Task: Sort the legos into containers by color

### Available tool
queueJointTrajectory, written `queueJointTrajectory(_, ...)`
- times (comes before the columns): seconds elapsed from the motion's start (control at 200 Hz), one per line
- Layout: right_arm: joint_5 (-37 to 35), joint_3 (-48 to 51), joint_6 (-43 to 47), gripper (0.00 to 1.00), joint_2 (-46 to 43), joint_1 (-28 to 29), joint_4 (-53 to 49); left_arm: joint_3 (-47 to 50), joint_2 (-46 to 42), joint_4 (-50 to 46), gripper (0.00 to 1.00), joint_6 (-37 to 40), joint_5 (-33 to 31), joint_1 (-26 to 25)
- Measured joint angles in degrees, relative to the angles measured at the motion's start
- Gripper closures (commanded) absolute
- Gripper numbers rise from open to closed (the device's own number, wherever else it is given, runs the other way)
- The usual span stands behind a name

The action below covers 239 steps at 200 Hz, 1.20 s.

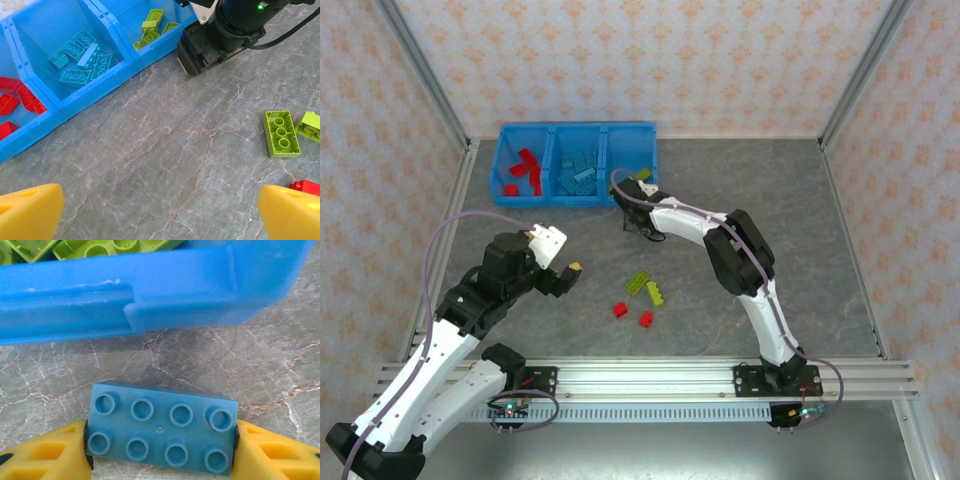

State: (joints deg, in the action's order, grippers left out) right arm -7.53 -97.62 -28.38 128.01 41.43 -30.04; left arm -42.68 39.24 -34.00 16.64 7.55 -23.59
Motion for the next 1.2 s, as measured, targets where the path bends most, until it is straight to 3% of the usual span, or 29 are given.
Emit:
queueJointTrajectory(0.145, 0.3, 5.9, 0.5, 0.43, -5.2, 0.0, 0.6, 0.0, 0.0, 0.0, 0.00, 0.0, 0.0, 0.0)
queueJointTrajectory(0.3, 3.0, 11.9, 4.1, 0.42, -16.6, 0.2, 5.1, 0.0, 0.0, 0.0, 0.00, 0.0, -1.2, 0.0)
queueJointTrajectory(0.505, 6.7, 9.5, 12.7, 0.44, -25.0, 2.1, 16.5, 0.0, -2.0, 0.0, 0.00, -0.2, -6.4, 0.0)
queueJointTrajectory(0.646, 8.2, -4.5, 18.0, 0.45, -16.3, 2.8, 18.6, 0.0, -4.4, 0.0, 0.00, -0.2, -9.5, 0.0)
queueJointTrajectory(0.881, 9.5, -34.3, 27.2, 0.41, 8.6, 2.8, 12.8, 0.0, -5.1, 0.0, 0.00, -0.2, -11.3, 0.0)
queueJointTrajectory(0.971, 10.0, -43.5, 30.2, 0.33, 16.2, 2.8, 8.8, 0.0, -4.7, 0.0, 0.00, -0.2, -11.3, 0.0)
queueJointTrajectory(1.071, 10.4, -48.9, 32.9, 0.20, 20.7, 2.8, 5.6, 0.0, -4.6, 0.0, 0.00, -0.2, -11.4, 0.0)
queueJointTrajectory(1.196, 11.7, -50.2, 35.1, 0.17, 21.0, 2.8, 3.7, 0.0, -4.6, 0.0, 0.00, -0.1, -11.5, 0.0)
